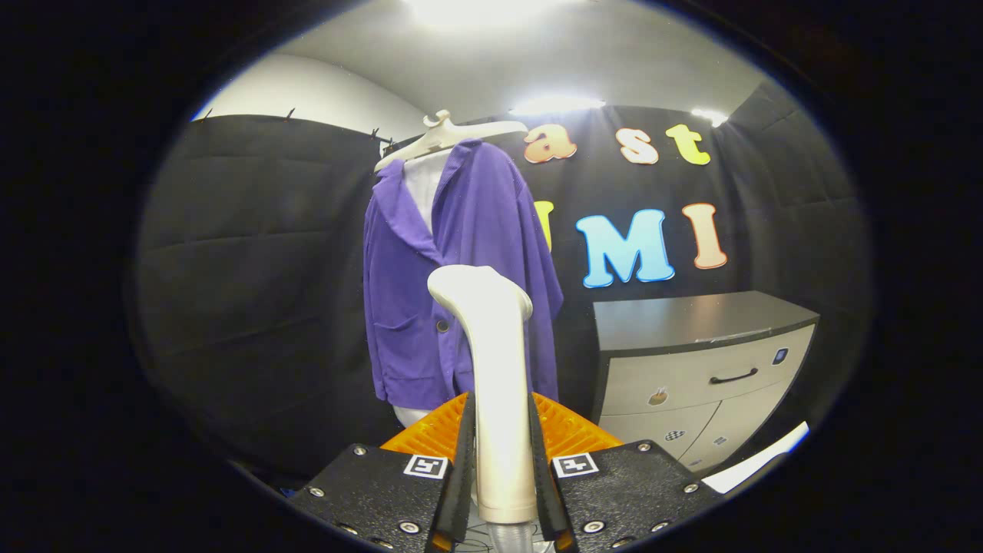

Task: Iron the clothes twice with a garment steamer, once on the left side and once on the right side.

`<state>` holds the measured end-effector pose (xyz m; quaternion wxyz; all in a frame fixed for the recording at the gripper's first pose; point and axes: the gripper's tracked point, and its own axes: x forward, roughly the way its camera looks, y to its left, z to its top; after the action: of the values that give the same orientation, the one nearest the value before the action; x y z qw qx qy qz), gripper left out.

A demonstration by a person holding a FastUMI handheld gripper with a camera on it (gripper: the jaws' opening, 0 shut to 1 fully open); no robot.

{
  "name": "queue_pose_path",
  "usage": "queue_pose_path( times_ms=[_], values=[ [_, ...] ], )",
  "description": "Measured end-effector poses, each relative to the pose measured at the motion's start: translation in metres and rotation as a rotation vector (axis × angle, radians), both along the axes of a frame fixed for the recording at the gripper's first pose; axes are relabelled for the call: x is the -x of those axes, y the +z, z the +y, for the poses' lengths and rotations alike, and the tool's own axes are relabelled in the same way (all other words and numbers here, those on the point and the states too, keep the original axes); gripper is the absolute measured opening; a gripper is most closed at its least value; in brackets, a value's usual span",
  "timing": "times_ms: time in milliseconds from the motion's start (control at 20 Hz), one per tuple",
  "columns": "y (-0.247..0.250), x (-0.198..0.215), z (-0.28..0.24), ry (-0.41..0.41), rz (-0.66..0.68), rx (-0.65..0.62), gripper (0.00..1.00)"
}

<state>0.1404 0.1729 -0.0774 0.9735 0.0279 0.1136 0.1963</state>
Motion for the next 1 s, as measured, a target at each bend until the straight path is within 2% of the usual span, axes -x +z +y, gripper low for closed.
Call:
queue_pose_path(
  times_ms=[300, 450, 1000],
  values=[
    [0.047, -0.005, -0.060, -0.112, -0.067, -0.058, 0.35],
    [0.059, 0.003, -0.087, -0.141, -0.090, -0.073, 0.35],
    [0.085, 0.065, -0.193, -0.205, -0.158, -0.123, 0.35]
  ],
)
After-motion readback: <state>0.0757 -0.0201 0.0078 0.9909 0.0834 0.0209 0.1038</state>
